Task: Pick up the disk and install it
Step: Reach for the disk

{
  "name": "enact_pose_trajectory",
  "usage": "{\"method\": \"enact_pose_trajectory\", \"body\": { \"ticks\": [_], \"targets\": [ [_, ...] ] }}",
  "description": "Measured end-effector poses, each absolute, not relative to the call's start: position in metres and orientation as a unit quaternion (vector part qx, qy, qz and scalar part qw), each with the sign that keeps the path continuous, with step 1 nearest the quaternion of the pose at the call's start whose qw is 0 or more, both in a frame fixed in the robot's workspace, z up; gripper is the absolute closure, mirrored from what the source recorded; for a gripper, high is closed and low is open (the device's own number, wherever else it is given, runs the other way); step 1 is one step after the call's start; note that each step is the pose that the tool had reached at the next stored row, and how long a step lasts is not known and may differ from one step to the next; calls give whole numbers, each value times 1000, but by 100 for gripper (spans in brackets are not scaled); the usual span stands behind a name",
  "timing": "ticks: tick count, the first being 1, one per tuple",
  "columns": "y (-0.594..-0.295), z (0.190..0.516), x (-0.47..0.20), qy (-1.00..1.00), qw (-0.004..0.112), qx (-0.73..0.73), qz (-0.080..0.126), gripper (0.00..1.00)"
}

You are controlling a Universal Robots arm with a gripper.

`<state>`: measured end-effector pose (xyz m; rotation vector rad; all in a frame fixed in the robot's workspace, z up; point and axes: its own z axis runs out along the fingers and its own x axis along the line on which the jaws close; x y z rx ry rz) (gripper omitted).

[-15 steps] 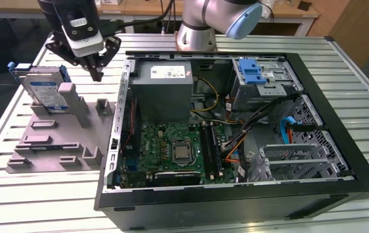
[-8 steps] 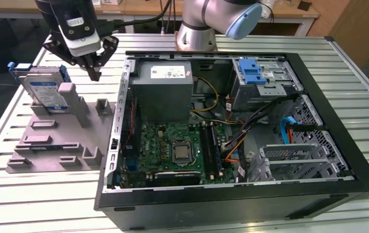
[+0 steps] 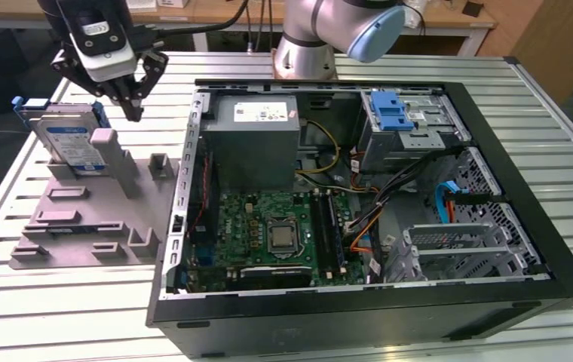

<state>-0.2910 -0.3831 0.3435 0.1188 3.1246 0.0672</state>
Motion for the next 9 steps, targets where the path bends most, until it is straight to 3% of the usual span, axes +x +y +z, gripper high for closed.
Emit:
{"method": "enact_pose_trajectory", "body": {
  "ticks": [9],
  "targets": [
    [-378,344,-307,999,8,38,22,89]
  ]
}}
